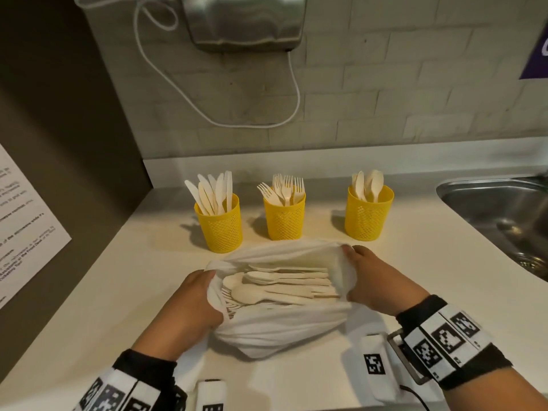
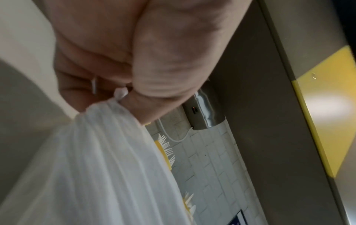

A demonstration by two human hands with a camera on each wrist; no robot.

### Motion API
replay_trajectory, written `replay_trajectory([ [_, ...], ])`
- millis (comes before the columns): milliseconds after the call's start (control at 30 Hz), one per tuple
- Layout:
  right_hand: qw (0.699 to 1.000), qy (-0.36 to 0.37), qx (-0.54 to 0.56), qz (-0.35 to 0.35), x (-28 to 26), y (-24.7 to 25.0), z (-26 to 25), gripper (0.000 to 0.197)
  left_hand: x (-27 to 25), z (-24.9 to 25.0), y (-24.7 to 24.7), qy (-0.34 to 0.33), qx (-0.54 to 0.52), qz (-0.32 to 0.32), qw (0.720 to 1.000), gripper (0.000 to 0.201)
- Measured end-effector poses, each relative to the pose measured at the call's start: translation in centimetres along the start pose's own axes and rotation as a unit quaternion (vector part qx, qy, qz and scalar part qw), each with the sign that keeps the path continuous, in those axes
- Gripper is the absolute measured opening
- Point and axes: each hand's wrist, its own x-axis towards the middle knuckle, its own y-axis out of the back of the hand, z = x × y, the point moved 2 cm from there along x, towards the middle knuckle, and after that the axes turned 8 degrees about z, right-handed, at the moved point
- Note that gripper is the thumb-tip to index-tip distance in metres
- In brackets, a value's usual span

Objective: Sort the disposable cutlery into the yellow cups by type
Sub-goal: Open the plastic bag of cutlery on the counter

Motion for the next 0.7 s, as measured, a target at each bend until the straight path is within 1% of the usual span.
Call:
replay_trajectory([
  [33,0.998,-0.008,0.056,0.0,0.1,-0.3,-0.1,0.082,-0.1,-0.1,-0.1,0.015,-0.061,-0.006,0.998,0.068],
  [67,0.989,-0.013,0.148,0.001,0.3,-0.7,0.0,0.079,0.0,-0.2,-0.3,0.051,-0.166,-0.011,0.985,0.067],
  [100,0.961,-0.038,0.272,-0.001,0.5,-1.2,0.3,0.075,0.1,-0.1,-0.5,0.094,-0.288,-0.016,0.953,0.064],
  [133,0.909,-0.087,0.409,-0.002,0.7,-1.6,0.4,0.072,0.4,0.0,-0.9,0.14,-0.392,-0.023,0.909,0.064],
  [167,0.834,-0.145,0.532,-0.012,1.0,-2.2,0.7,0.072,0.7,0.2,-1.0,0.176,-0.462,-0.025,0.869,0.066],
  [200,0.76,-0.187,0.622,-0.02,1.4,-2.9,1.1,0.073,1.1,0.4,-1.2,0.199,-0.502,-0.022,0.841,0.068],
  [233,0.704,-0.217,0.676,-0.026,1.6,-3.2,1.3,0.071,1.4,0.6,-1.3,0.212,-0.533,-0.02,0.819,0.068],
  [267,0.671,-0.231,0.704,-0.031,1.7,-3.3,1.3,0.068,1.7,0.8,-1.3,0.213,-0.557,-0.024,0.803,0.068],
  [333,0.63,-0.231,0.739,-0.06,1.5,-3.4,0.9,0.06,2.0,1.0,-1.4,0.209,-0.581,-0.037,0.786,0.067],
  [367,0.614,-0.228,0.752,-0.077,1.4,-3.5,0.8,0.061,2.0,1.0,-1.5,0.208,-0.585,-0.042,0.783,0.066],
  [400,0.608,-0.228,0.756,-0.085,1.3,-3.6,0.8,0.066,1.9,0.9,-1.5,0.205,-0.586,-0.051,0.782,0.064],
  [433,0.611,-0.227,0.753,-0.086,1.2,-3.7,0.8,0.068,1.8,0.7,-1.7,0.206,-0.58,-0.055,0.787,0.063],
  [500,0.64,-0.231,0.731,-0.055,1.3,-3.6,0.9,0.065,1.9,0.3,-1.9,0.204,-0.56,-0.056,0.801,0.065],
  [533,0.655,-0.232,0.719,-0.036,1.5,-3.5,1.0,0.068,2.2,0.3,-1.9,0.196,-0.549,-0.056,0.811,0.068],
  [567,0.662,-0.23,0.713,-0.021,1.8,-3.3,1.0,0.073,2.5,0.4,-1.8,0.19,-0.533,-0.052,0.823,0.072],
  [633,0.663,-0.242,0.708,0.005,2.5,-2.8,1.2,0.083,3.4,0.8,-1.4,0.168,-0.512,-0.044,0.841,0.076],
  [700,0.667,-0.237,0.706,0.021,3.3,-2.2,1.2,0.092,4.3,1.6,-0.7,0.135,-0.491,-0.04,0.86,0.076],
])
